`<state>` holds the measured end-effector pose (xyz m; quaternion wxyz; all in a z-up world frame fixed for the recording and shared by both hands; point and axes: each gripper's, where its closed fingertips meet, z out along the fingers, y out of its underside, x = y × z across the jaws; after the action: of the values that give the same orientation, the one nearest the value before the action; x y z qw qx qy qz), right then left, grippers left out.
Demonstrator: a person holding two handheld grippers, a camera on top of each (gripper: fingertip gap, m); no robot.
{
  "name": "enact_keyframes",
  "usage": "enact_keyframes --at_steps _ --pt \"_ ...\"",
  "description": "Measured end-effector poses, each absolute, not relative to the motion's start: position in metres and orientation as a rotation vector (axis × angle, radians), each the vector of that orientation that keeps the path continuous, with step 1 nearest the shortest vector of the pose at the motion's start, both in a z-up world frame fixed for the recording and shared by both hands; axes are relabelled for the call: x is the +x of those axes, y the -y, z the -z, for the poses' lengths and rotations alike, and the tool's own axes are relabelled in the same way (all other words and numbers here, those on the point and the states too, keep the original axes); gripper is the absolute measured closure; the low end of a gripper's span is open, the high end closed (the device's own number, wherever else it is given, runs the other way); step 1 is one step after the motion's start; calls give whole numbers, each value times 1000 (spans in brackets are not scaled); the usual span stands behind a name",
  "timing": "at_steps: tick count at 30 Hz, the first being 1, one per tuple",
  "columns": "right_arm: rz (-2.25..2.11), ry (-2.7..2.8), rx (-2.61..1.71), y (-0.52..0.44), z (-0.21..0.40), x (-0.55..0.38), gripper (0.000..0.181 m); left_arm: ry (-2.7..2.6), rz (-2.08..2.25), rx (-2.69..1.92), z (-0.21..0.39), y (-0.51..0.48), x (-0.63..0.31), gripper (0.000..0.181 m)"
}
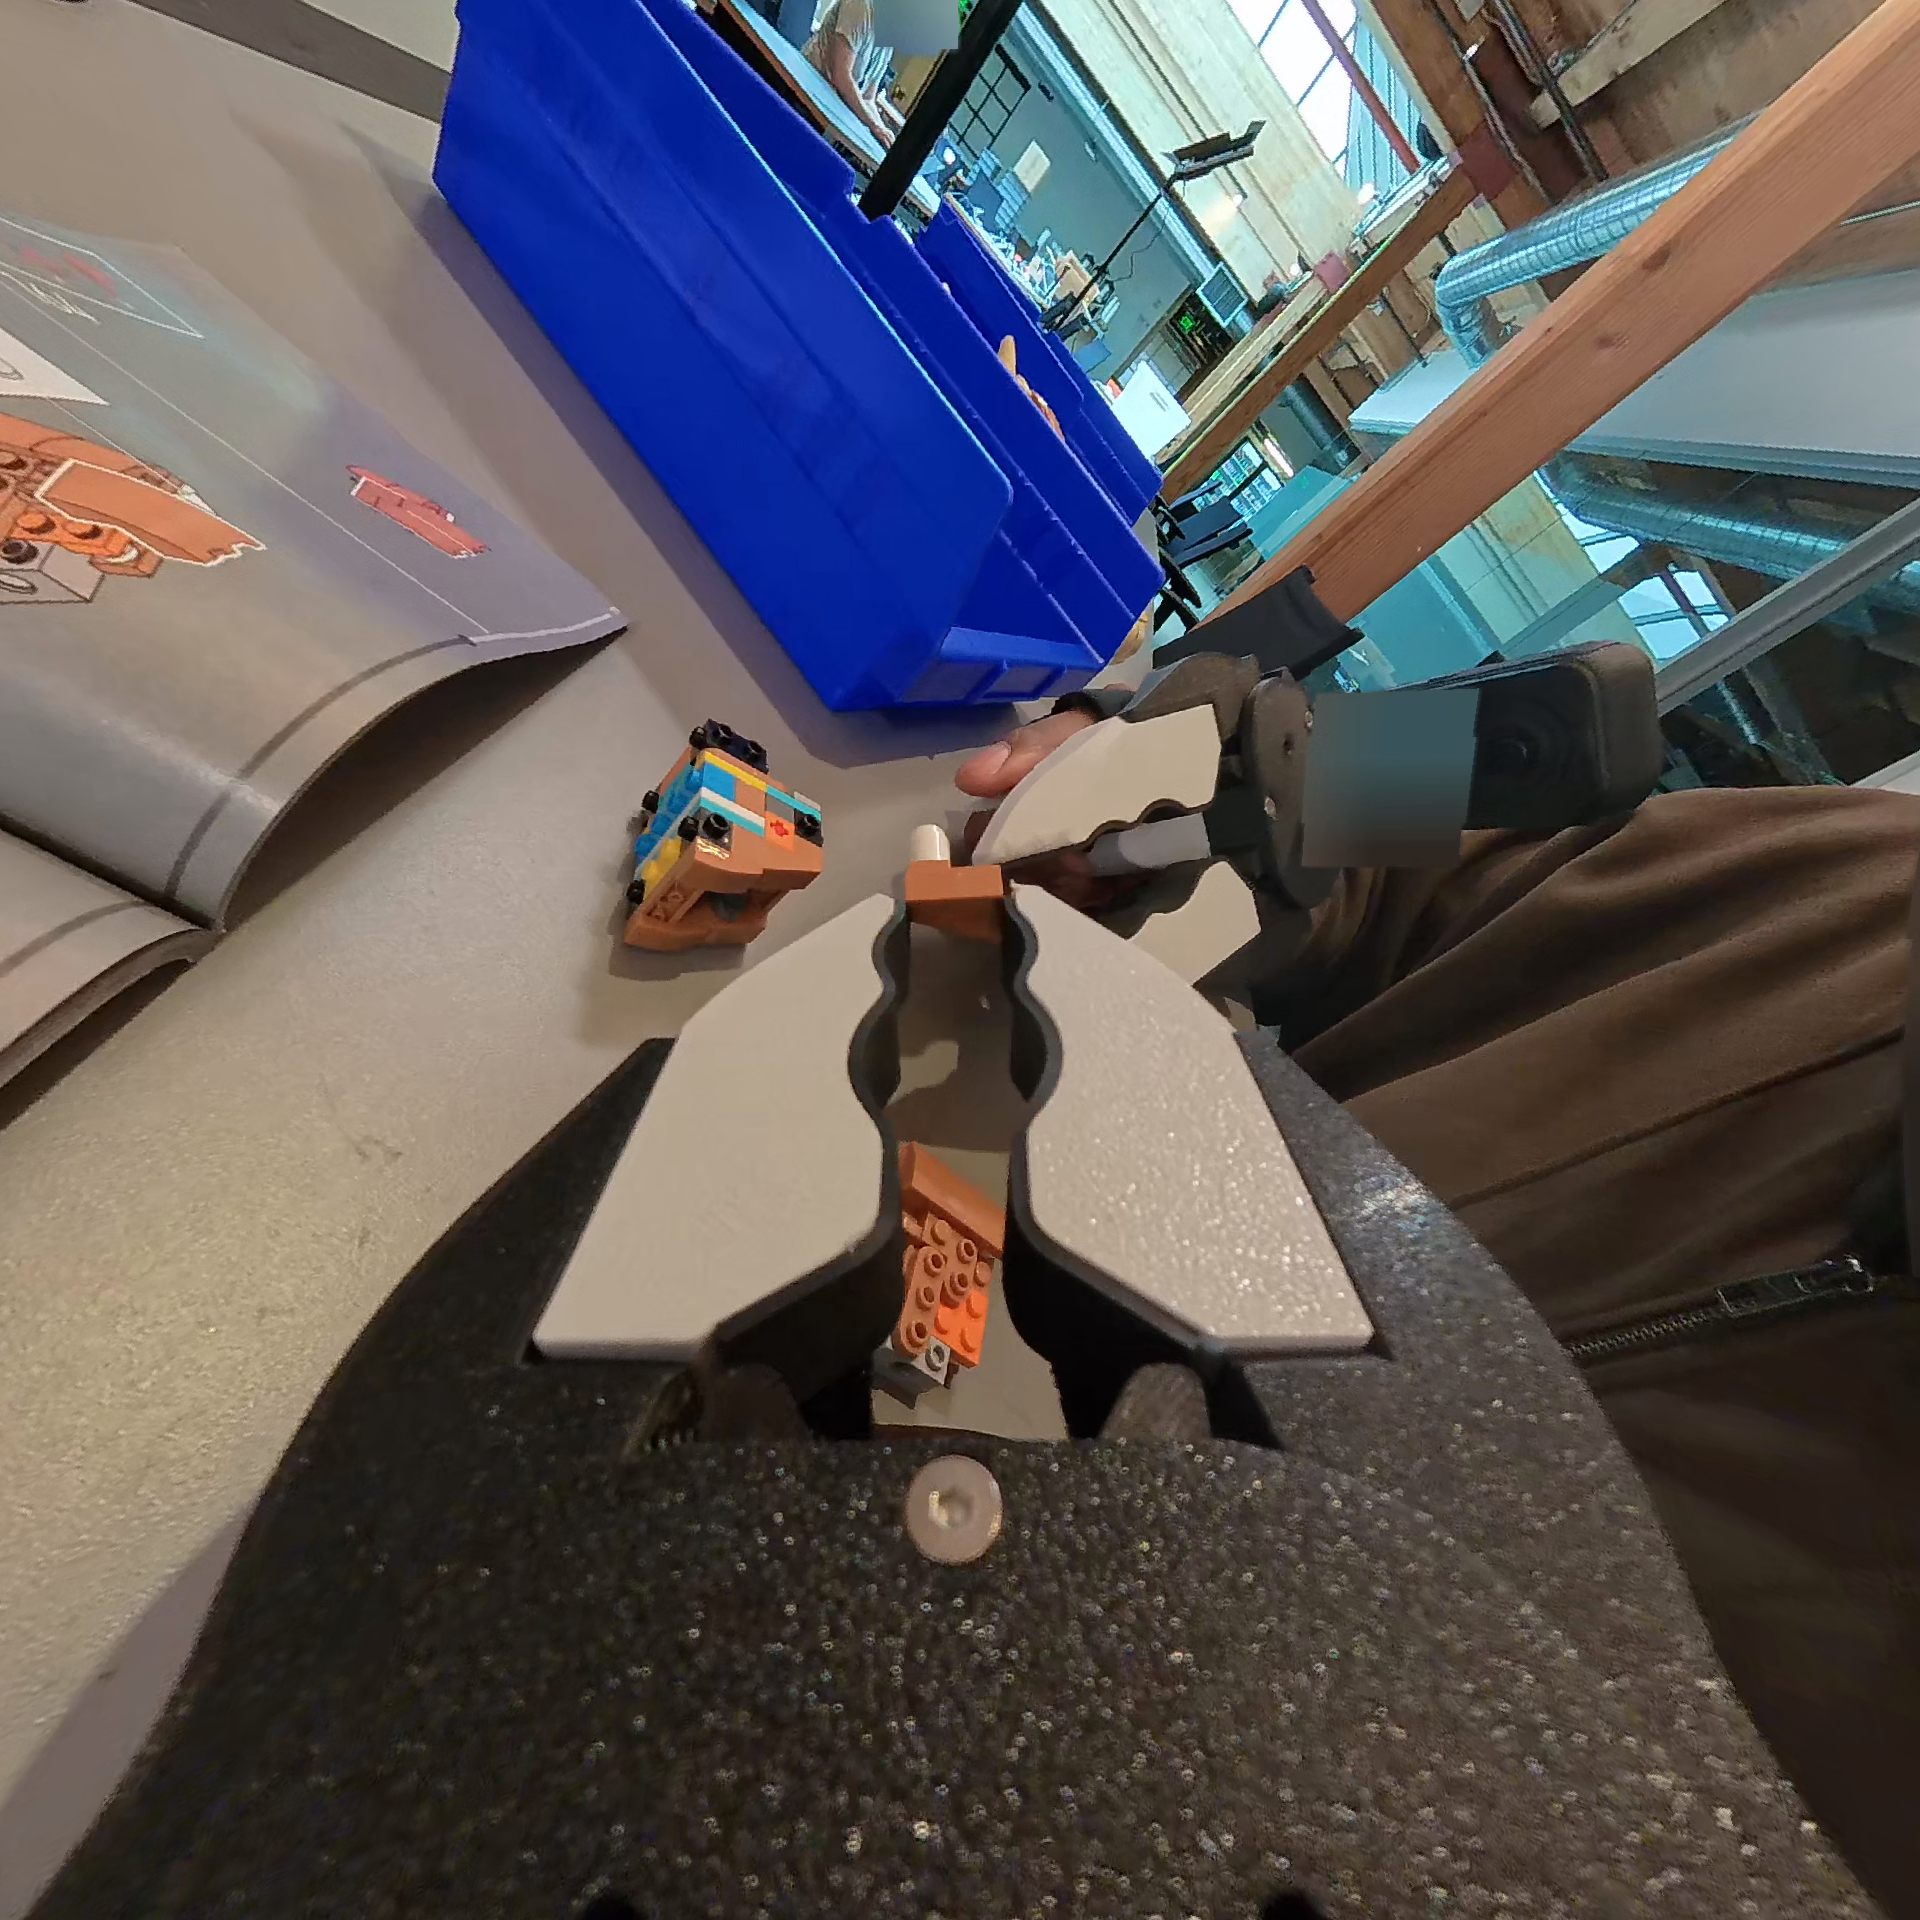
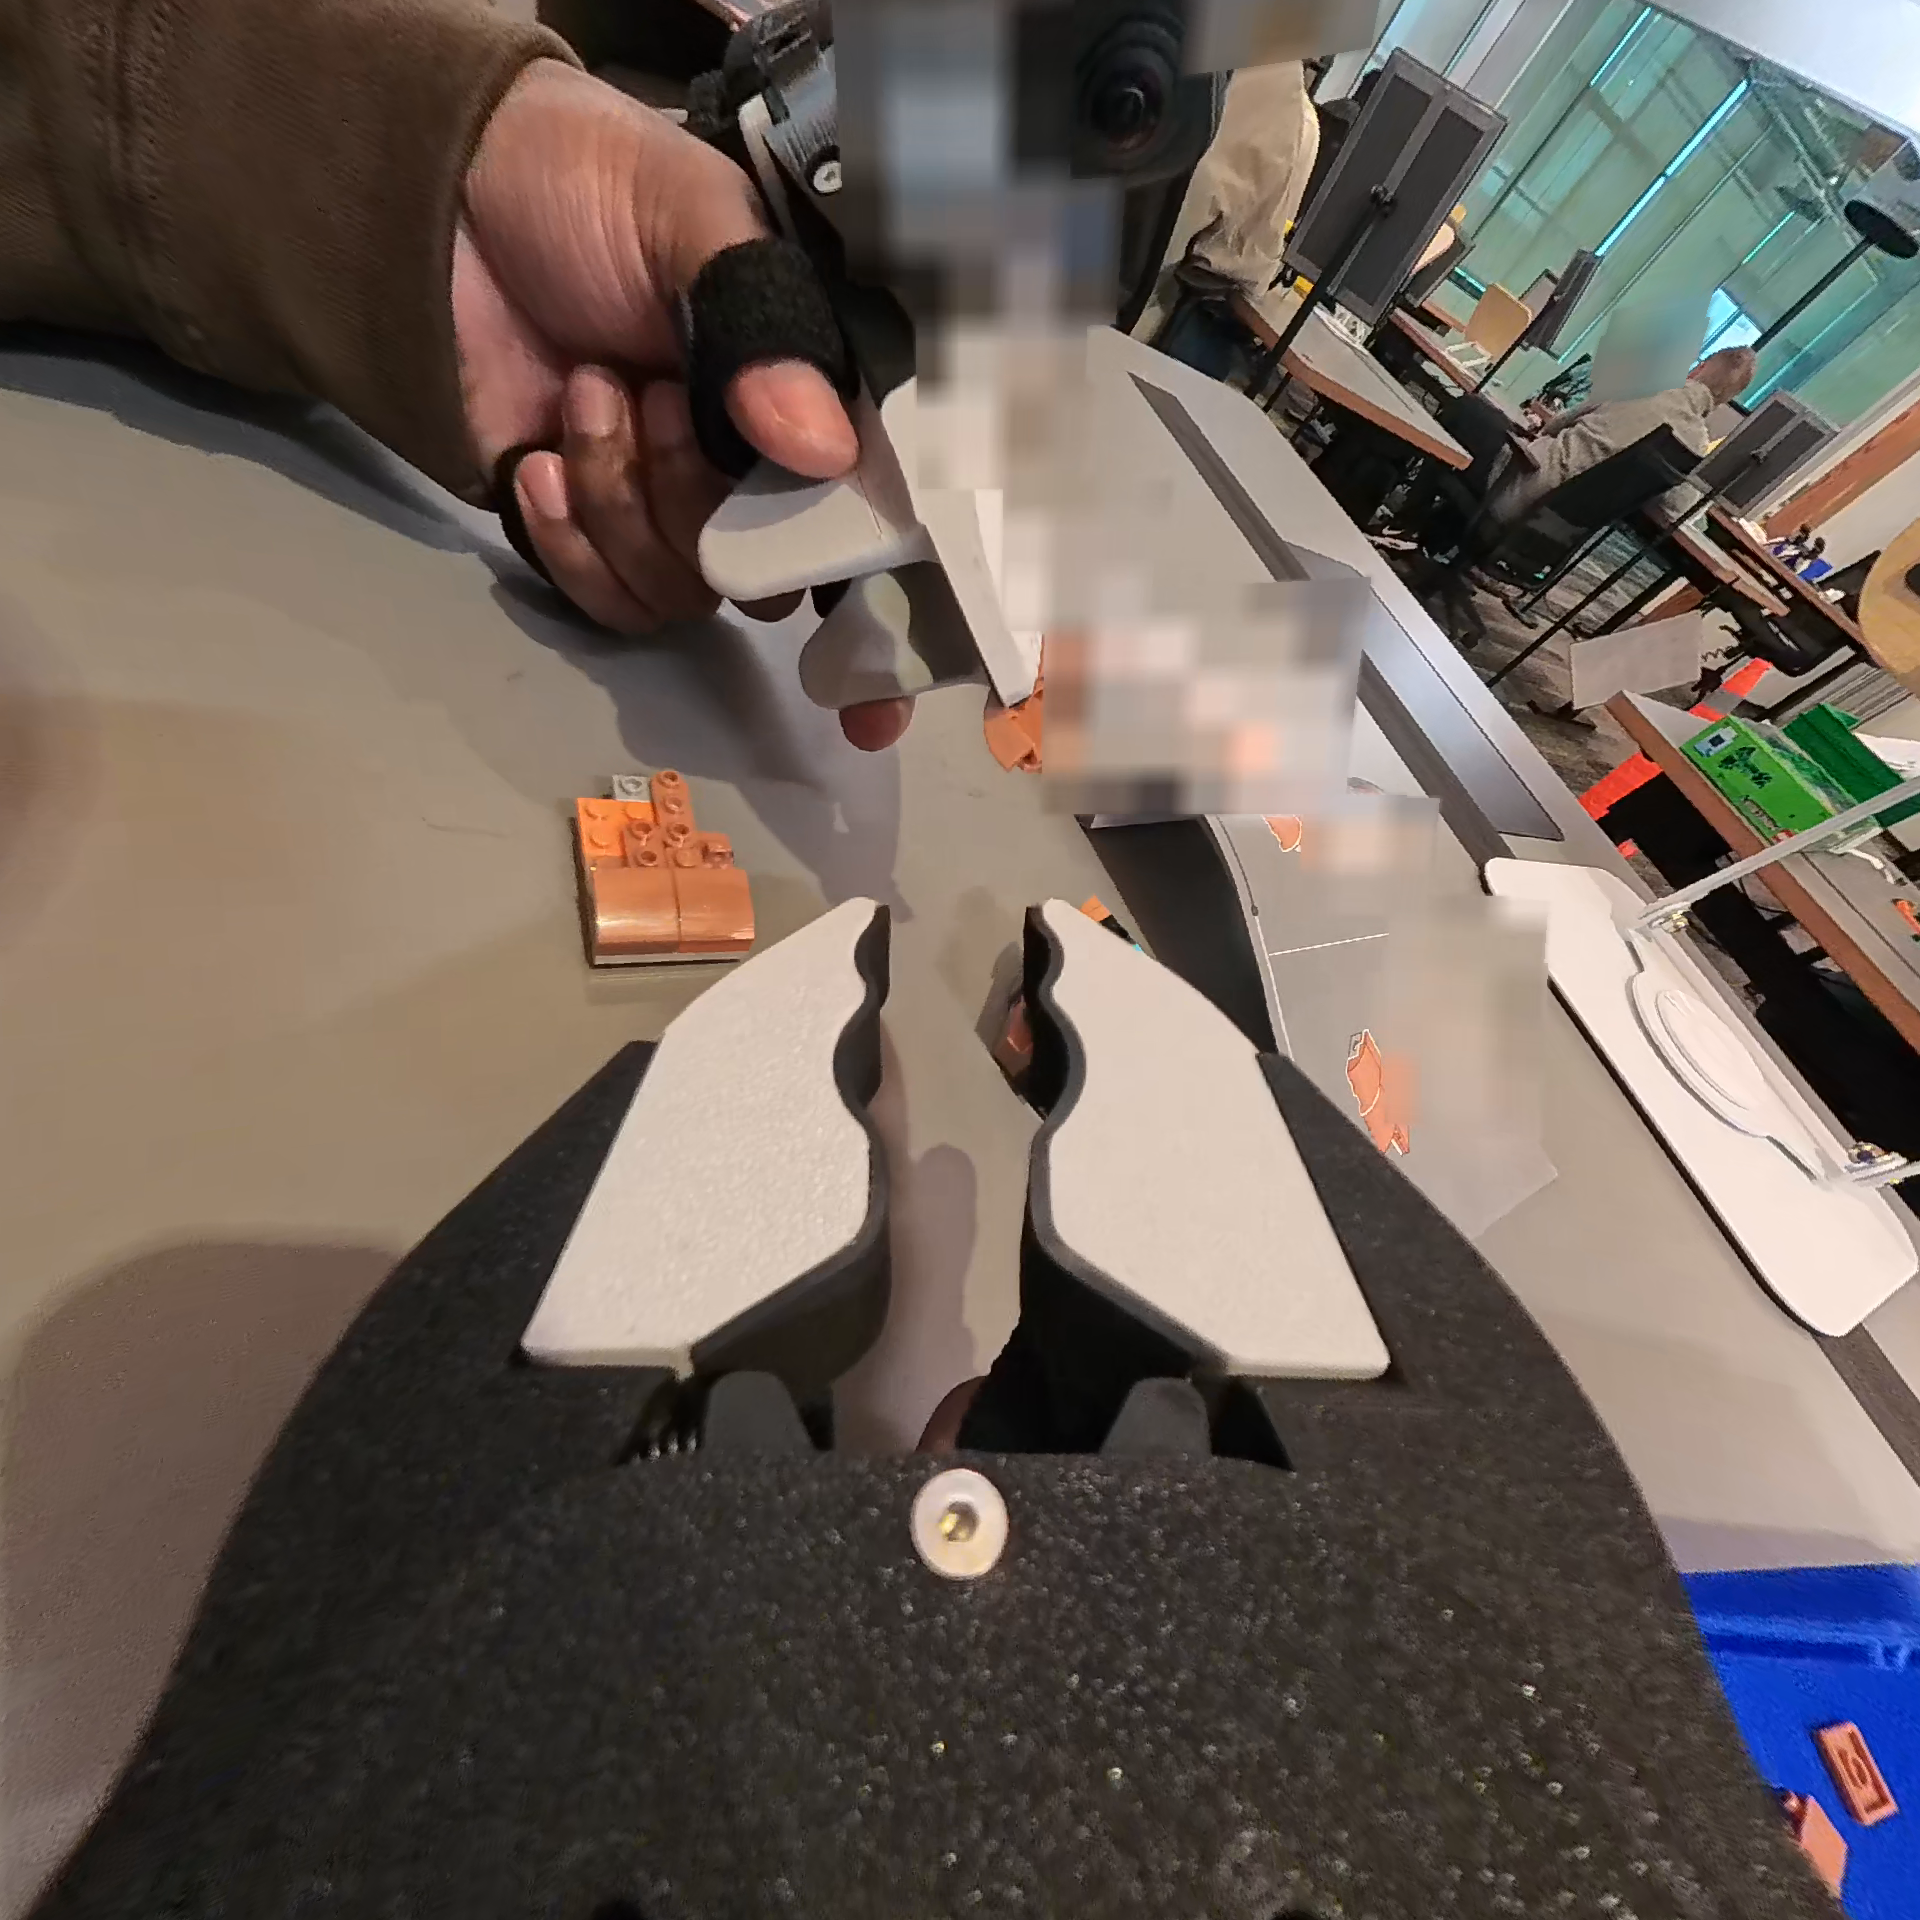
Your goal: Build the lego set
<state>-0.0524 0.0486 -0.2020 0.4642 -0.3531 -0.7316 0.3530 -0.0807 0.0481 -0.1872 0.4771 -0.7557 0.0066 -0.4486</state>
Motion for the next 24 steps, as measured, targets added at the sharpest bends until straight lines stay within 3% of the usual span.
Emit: enact_keyframes --at_steps 24 --pt "-860 1746 -835 -52 198 -50 157 -75 834 -1654 159 -54 -105 164"
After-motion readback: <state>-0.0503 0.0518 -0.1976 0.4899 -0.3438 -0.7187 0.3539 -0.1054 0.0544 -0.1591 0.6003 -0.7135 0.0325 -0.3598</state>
